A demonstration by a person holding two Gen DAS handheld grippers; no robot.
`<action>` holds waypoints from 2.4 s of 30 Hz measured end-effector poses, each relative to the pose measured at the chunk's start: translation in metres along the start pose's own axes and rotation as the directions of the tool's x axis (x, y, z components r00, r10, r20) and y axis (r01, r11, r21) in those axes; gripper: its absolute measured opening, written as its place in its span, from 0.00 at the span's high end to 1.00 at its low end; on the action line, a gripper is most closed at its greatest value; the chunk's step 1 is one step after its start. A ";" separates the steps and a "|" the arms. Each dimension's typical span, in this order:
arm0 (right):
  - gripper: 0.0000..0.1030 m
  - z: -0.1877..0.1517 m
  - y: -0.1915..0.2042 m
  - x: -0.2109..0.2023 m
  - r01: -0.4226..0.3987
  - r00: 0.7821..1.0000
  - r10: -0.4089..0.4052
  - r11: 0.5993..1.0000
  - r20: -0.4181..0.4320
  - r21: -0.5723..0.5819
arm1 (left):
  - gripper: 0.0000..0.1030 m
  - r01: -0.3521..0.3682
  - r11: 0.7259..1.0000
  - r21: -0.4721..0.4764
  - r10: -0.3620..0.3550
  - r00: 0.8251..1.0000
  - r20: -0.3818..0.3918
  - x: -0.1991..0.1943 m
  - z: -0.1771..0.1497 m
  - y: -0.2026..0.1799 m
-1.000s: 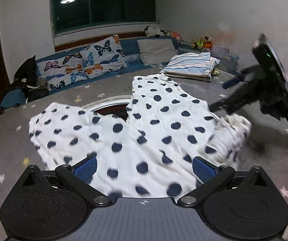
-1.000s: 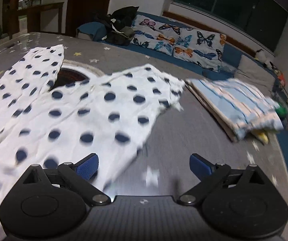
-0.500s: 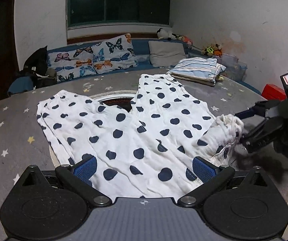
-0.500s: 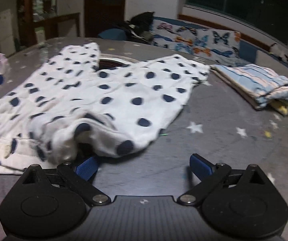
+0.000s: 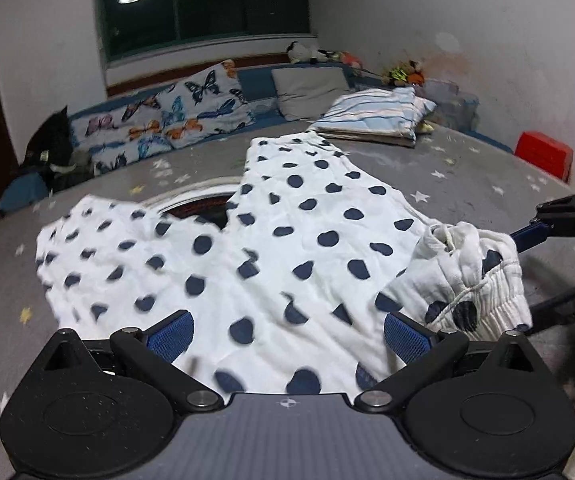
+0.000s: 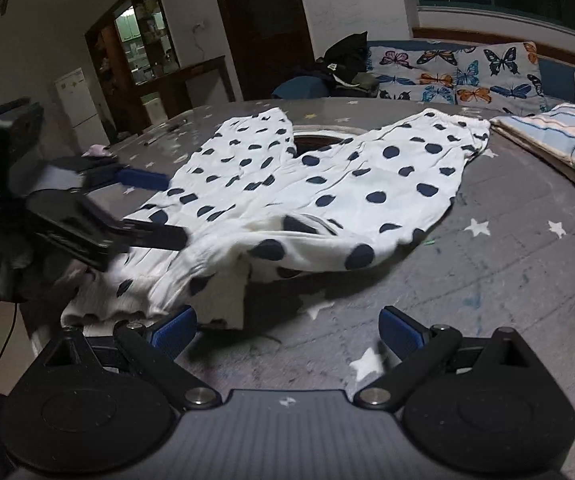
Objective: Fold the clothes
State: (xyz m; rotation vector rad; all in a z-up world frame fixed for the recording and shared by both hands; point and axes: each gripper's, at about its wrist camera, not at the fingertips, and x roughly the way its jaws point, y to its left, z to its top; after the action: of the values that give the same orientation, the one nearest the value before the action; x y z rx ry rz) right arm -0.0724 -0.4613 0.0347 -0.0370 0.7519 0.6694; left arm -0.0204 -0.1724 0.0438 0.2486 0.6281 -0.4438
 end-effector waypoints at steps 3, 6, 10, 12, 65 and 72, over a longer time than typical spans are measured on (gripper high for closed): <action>0.04 -0.001 0.004 0.004 0.059 0.998 -0.059 0.998 -0.005 -0.026 | 0.00 0.004 1.000 0.006 -0.004 1.000 0.003 0.008 0.006 -0.004; 0.04 -0.005 0.008 0.011 0.109 0.994 -0.110 0.991 -0.002 -0.071 | 0.00 0.019 1.000 0.005 -0.019 1.000 -0.006 0.014 0.010 -0.005; 0.04 -0.007 0.010 0.019 0.163 0.987 -0.163 0.980 0.007 -0.118 | 0.00 0.039 0.999 0.003 -0.039 0.999 -0.019 0.021 0.015 -0.005; 0.04 -0.007 0.008 0.023 0.178 0.984 -0.179 0.976 0.008 -0.124 | 0.00 0.049 0.999 0.002 -0.049 0.998 -0.025 0.024 0.018 -0.006; 0.65 -0.008 0.020 -0.005 -0.002 1.000 0.003 0.976 -0.003 0.216 | 0.67 0.101 0.872 -0.480 -0.204 0.965 -0.167 -0.093 -0.074 0.030; 0.90 -0.007 0.020 -0.018 -0.074 0.996 0.084 0.957 -0.024 0.281 | 0.69 0.191 0.857 -0.478 -0.289 0.947 -0.139 -0.112 -0.062 0.053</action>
State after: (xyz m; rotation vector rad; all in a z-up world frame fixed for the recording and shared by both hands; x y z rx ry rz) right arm -0.0980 -0.4571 0.0446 0.2419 0.8806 0.6339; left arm -0.1077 -0.0678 0.0687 -0.2465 0.9557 -0.4997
